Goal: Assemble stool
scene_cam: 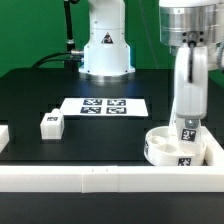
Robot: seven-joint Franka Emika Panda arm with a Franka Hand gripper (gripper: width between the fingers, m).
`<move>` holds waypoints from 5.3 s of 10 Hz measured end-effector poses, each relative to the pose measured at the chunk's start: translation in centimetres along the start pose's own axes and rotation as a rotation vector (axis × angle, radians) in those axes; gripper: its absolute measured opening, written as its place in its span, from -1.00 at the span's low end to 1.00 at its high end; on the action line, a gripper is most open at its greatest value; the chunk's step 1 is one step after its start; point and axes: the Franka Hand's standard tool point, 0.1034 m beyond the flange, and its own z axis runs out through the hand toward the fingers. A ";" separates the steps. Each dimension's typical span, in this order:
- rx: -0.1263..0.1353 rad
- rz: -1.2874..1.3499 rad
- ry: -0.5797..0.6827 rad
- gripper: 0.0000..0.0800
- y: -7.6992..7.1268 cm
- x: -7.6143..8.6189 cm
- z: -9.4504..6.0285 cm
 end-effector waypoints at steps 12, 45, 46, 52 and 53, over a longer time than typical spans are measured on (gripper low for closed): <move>0.066 0.020 -0.144 0.60 0.3 -2.6 -2.4; -0.006 -2.532 0.207 0.62 -0.3 -0.4 -1.0; -0.003 -2.492 0.206 0.62 -0.2 -0.7 -0.9; 0.021 -2.295 0.214 0.62 -0.2 -2.0 -1.2; 0.023 -2.268 0.212 0.62 -0.2 -2.0 -1.2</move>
Offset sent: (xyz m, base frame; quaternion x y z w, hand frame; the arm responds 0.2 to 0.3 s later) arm -0.0089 0.0026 -0.0052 0.0386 -0.0356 0.2347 0.9706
